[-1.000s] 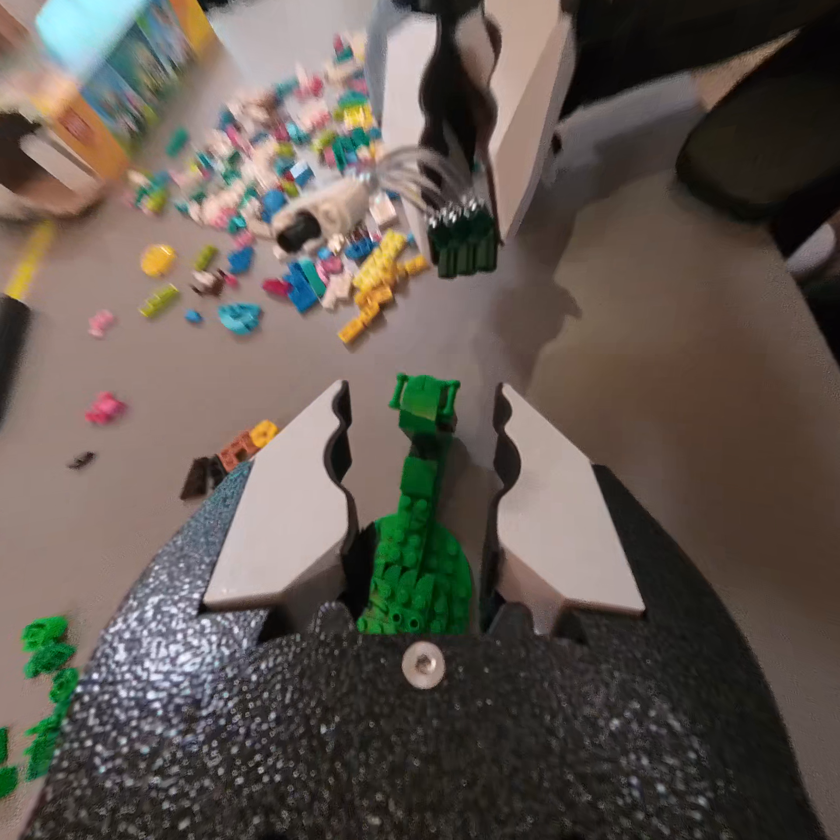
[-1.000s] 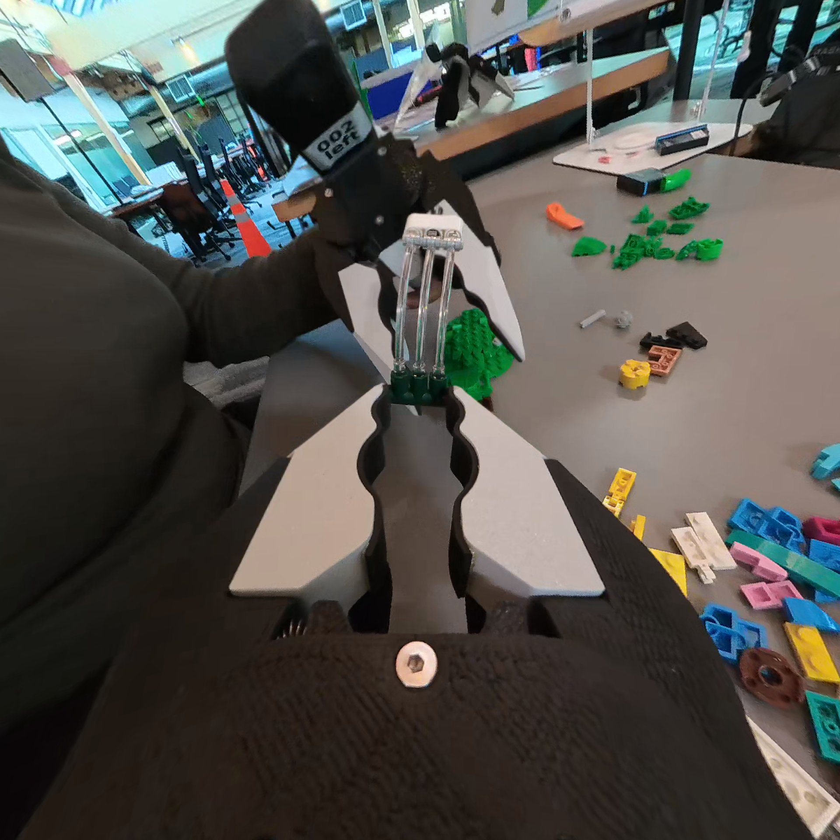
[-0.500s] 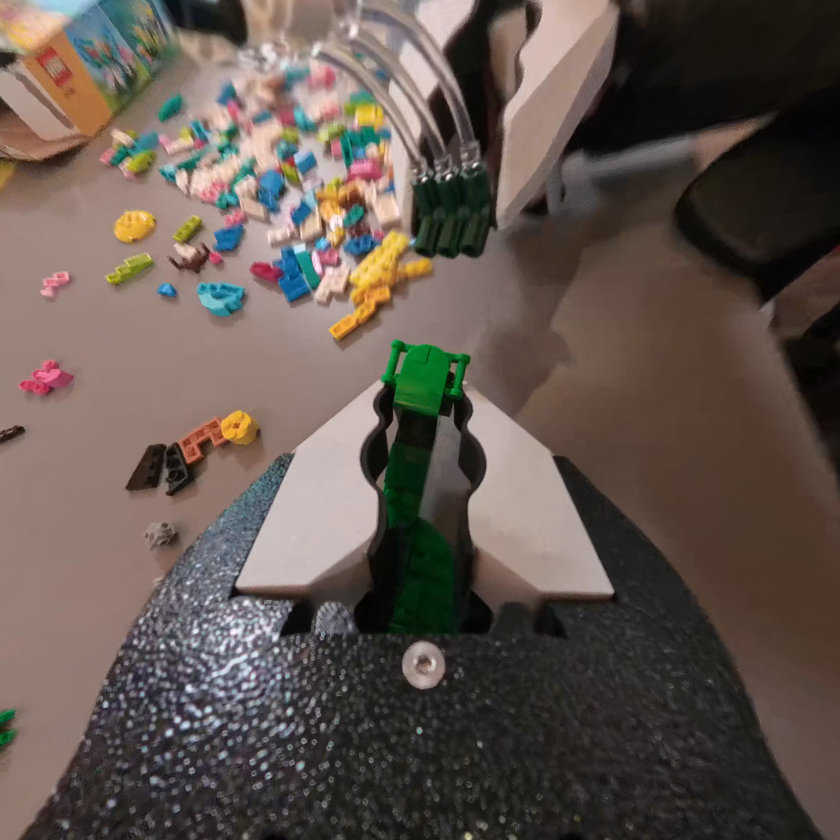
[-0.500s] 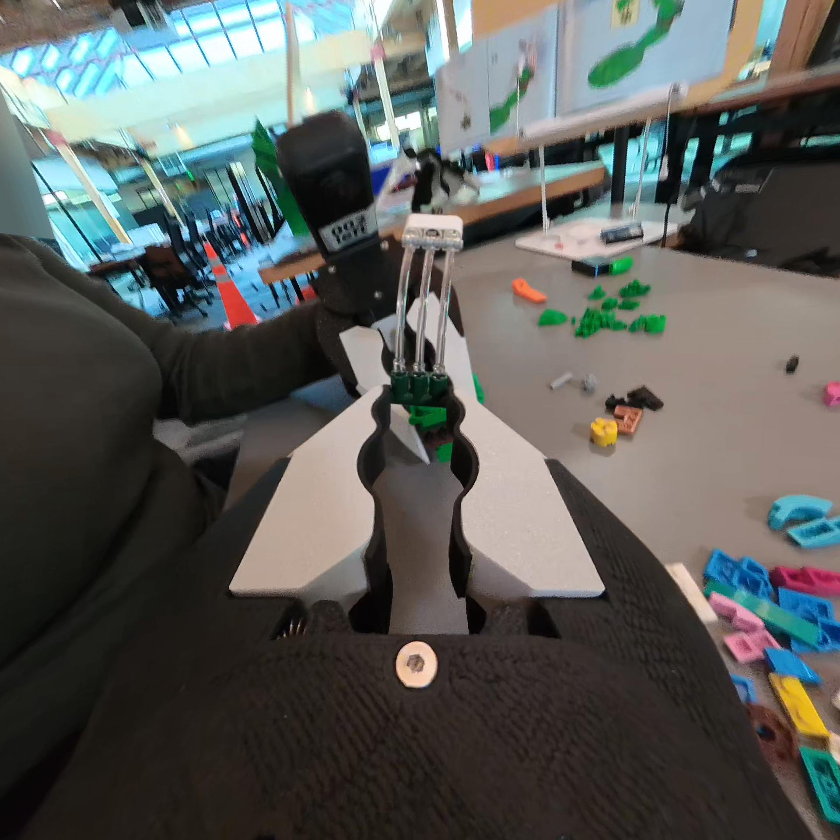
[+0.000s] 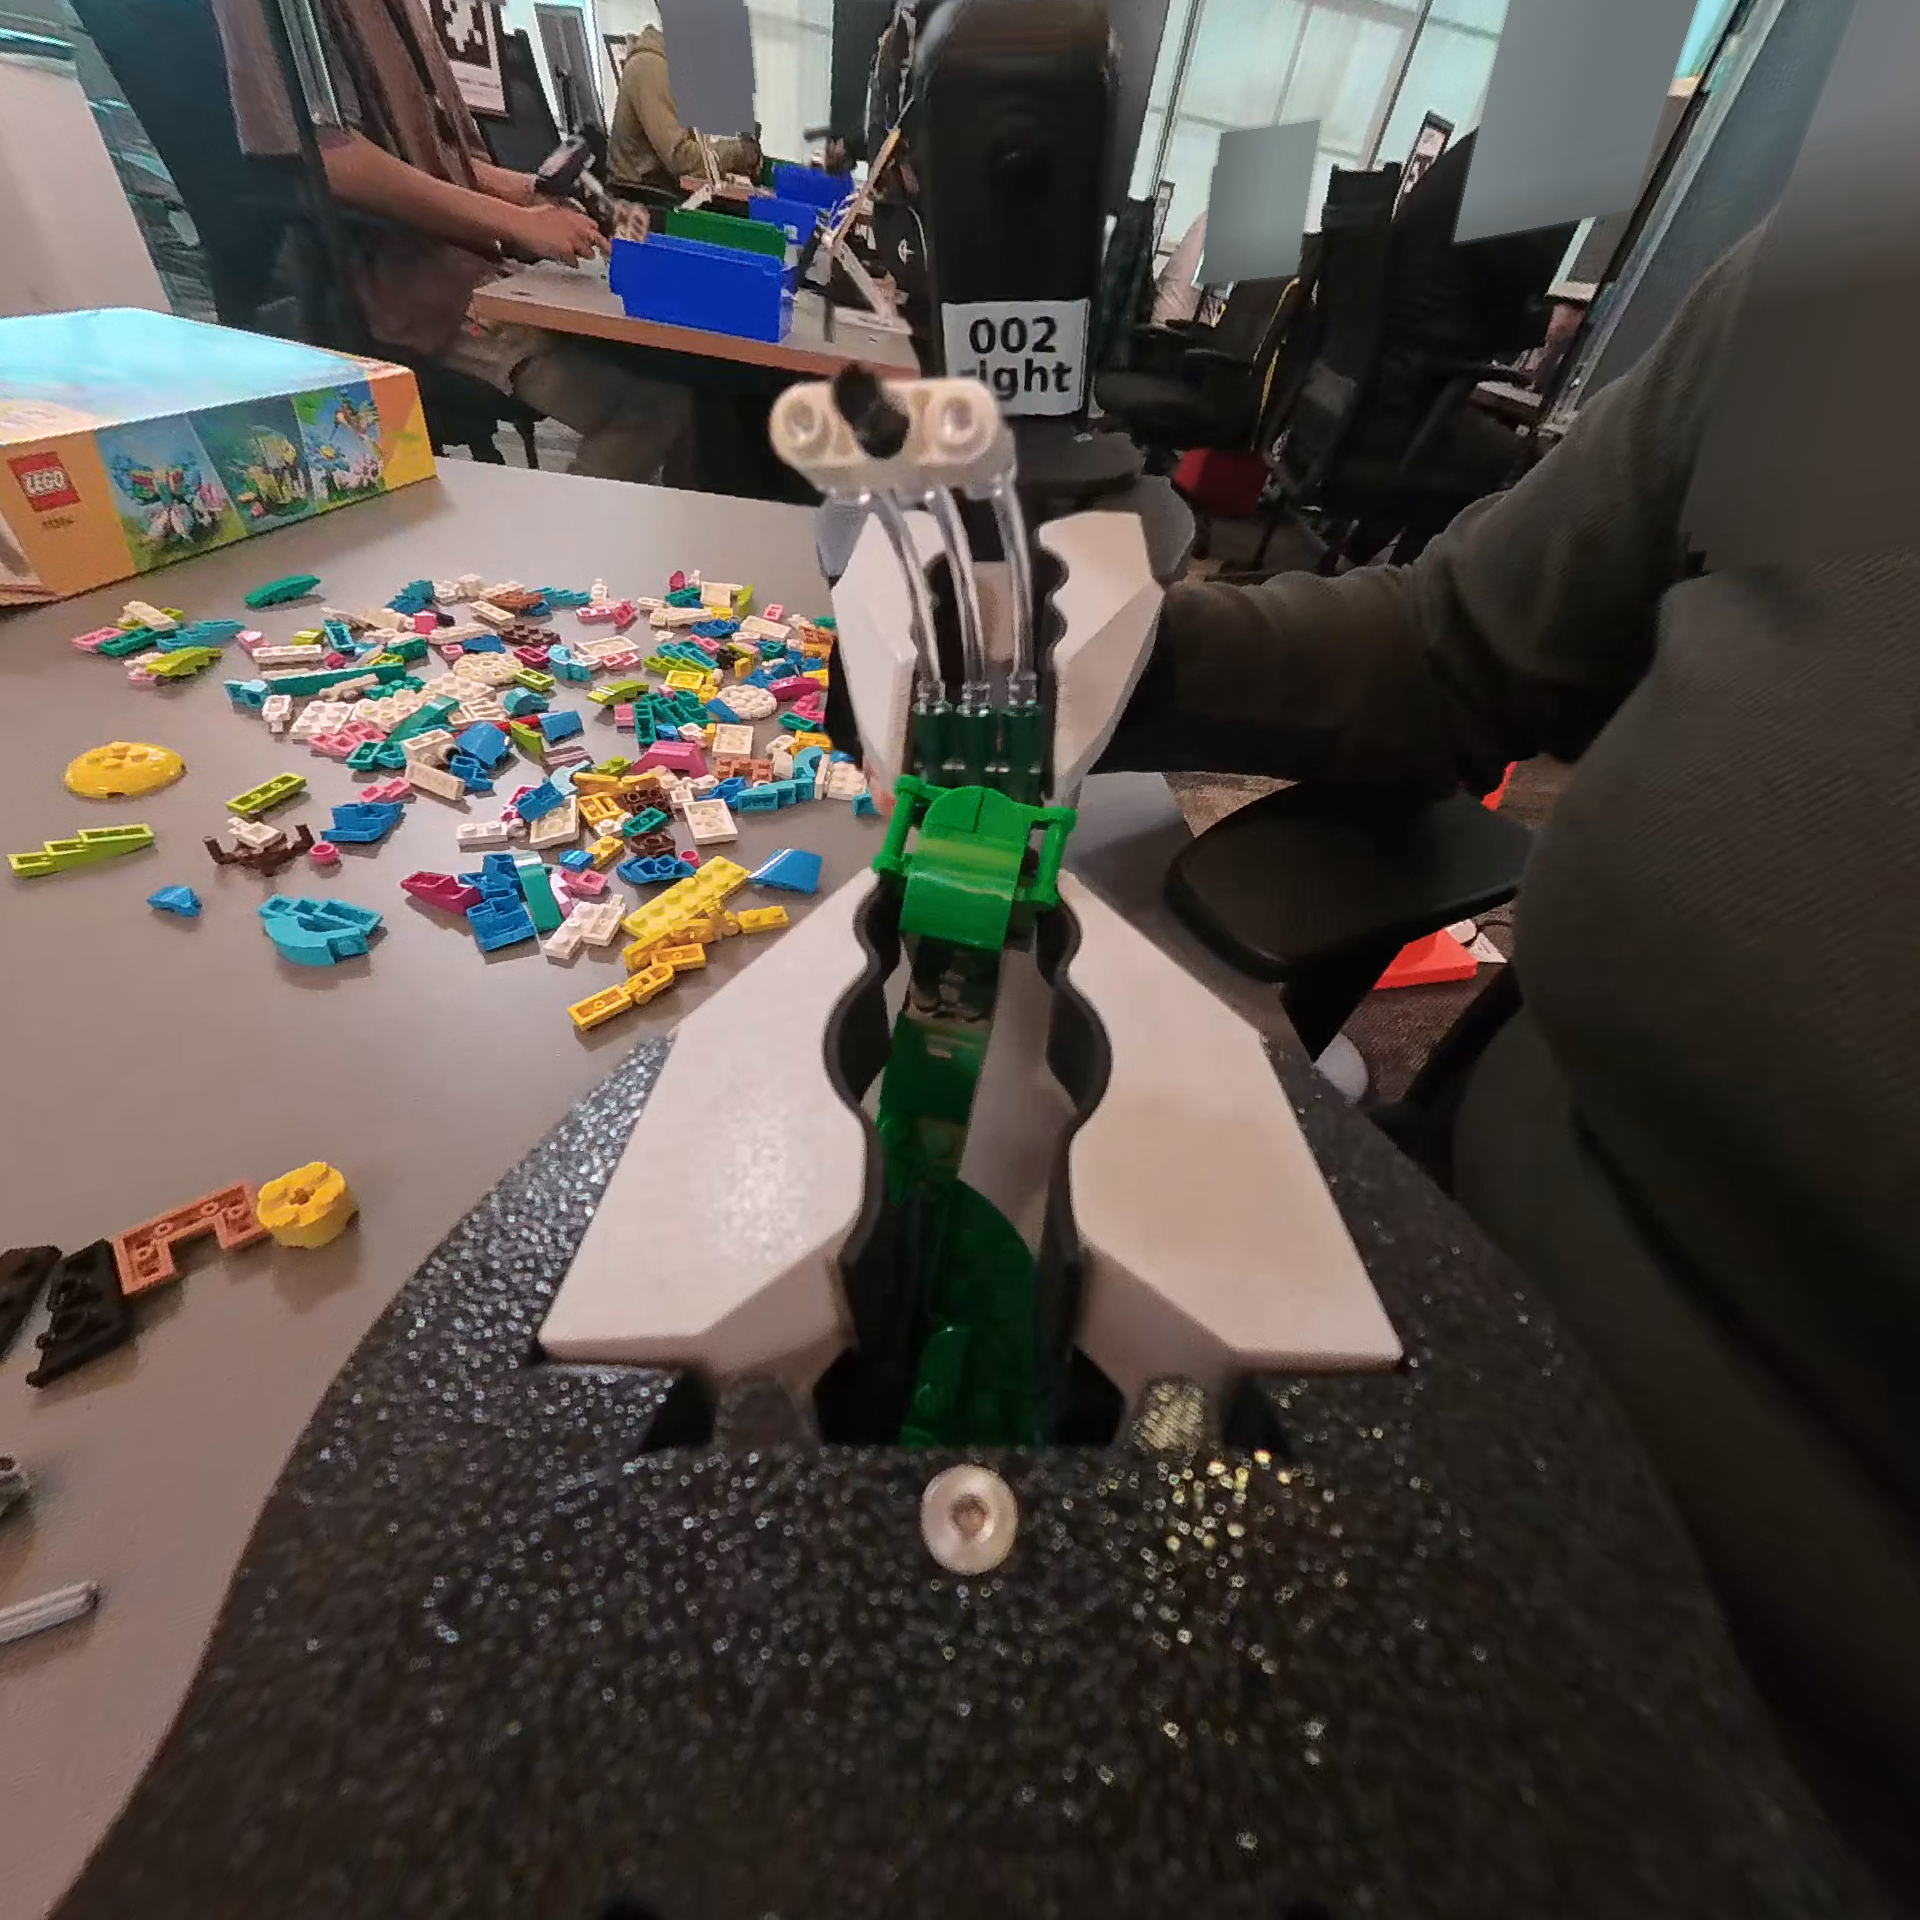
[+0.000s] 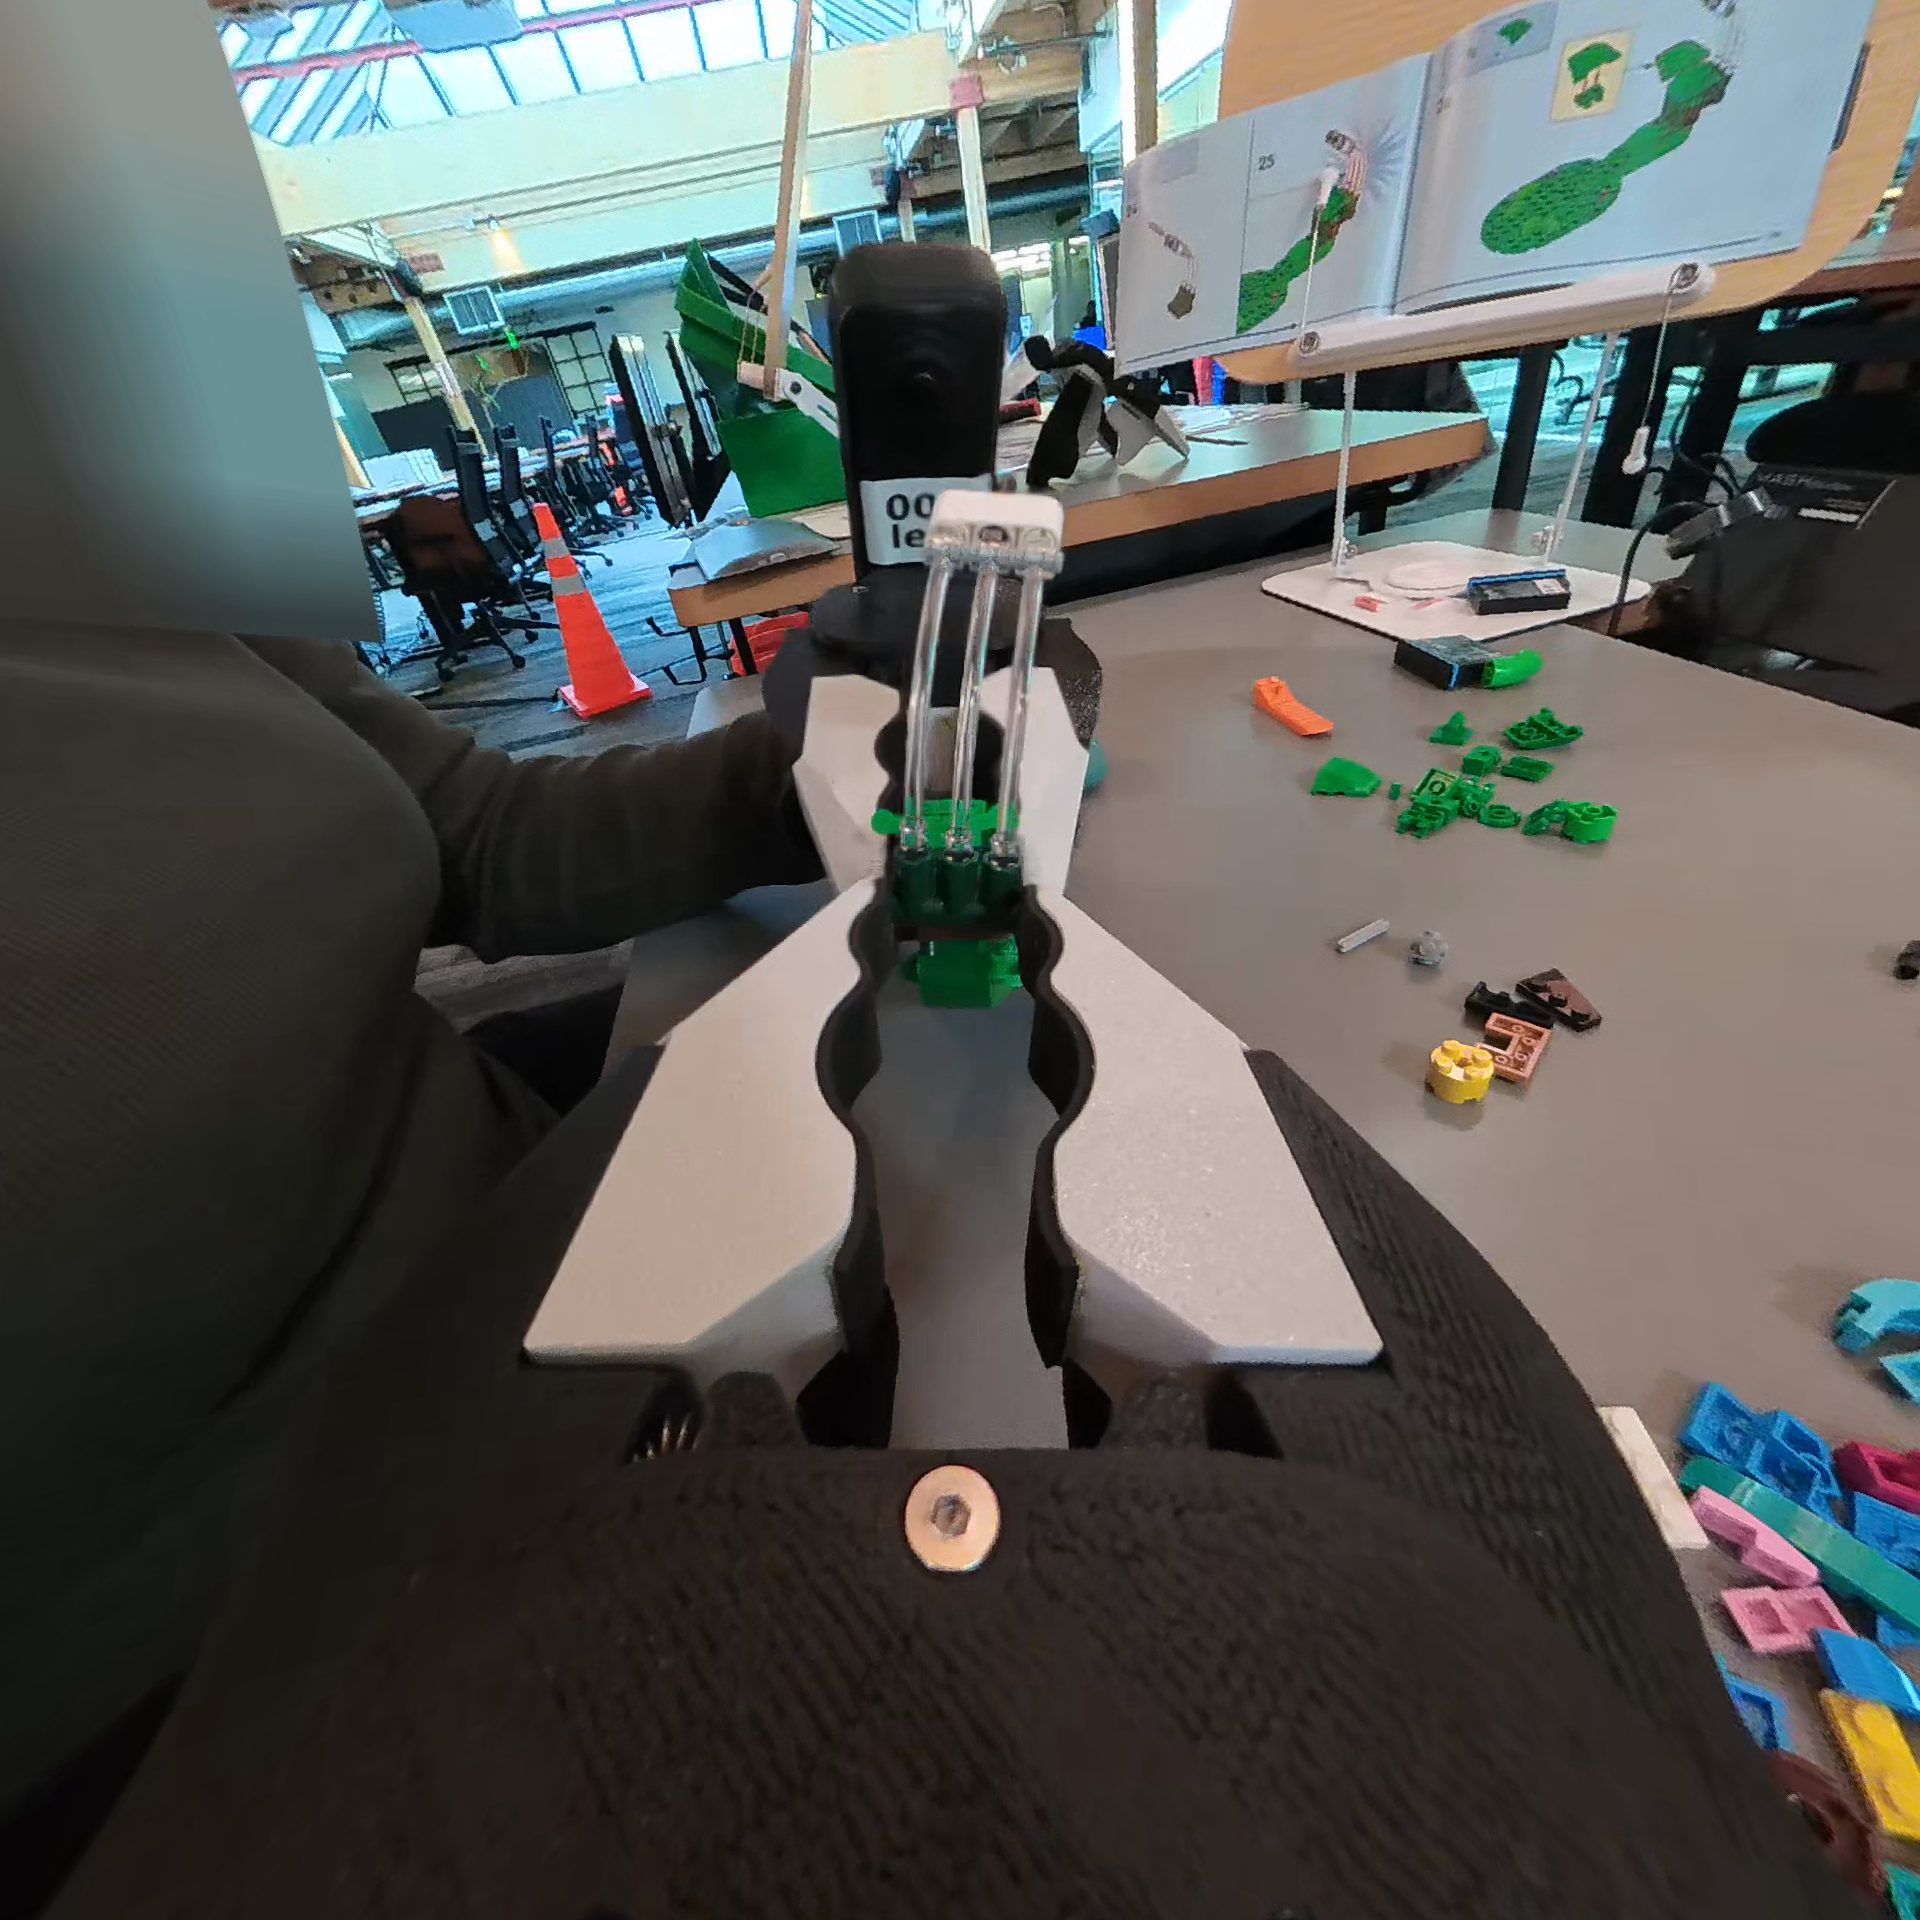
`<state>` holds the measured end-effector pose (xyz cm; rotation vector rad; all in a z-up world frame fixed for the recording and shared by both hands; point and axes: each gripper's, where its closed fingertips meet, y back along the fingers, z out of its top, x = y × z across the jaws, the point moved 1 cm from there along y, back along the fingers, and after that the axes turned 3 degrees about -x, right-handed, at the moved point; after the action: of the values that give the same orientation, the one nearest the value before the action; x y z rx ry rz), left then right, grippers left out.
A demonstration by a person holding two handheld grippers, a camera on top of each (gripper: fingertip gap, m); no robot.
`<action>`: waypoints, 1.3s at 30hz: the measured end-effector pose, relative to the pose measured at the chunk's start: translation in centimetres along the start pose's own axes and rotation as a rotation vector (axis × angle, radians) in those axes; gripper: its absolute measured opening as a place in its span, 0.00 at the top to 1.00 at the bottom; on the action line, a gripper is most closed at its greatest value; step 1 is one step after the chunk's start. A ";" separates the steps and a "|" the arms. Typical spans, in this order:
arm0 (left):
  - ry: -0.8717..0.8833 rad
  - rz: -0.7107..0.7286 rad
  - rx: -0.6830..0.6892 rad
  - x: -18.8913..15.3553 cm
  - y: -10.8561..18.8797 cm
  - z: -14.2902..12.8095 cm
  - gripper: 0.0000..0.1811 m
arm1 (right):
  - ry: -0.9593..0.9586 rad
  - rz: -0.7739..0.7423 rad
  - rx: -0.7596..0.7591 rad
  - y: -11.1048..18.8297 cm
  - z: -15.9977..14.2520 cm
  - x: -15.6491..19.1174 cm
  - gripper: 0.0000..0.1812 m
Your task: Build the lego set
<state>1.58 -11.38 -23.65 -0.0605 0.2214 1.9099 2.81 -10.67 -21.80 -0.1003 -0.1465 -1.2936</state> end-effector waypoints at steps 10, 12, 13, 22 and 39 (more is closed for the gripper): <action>0.002 0.045 0.053 0.6 -0.1 -1.0 0.87 | 0.032 -0.023 0.085 -0.2 -1.3 -0.1 0.87; 0.011 0.049 0.049 0.5 -0.1 -0.9 0.87 | 0.025 -0.022 0.078 -0.1 -1.2 -0.1 0.87; 0.012 0.056 0.054 0.5 -0.2 -1.0 0.87 | 0.024 -0.026 0.078 0.0 -1.4 -0.2 0.87; 0.049 0.050 0.088 0.8 -0.4 -2.0 0.87 | 0.062 -0.041 0.111 -0.1 -2.2 -0.4 0.87; 0.123 0.035 0.013 1.1 -0.4 -1.5 0.87 | -0.047 -0.047 -0.013 -0.5 -1.3 -0.8 0.87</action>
<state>1.49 -10.52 -25.28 -0.1666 0.3201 1.9418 2.17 -10.20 -23.18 -0.1398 -0.1816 -1.3401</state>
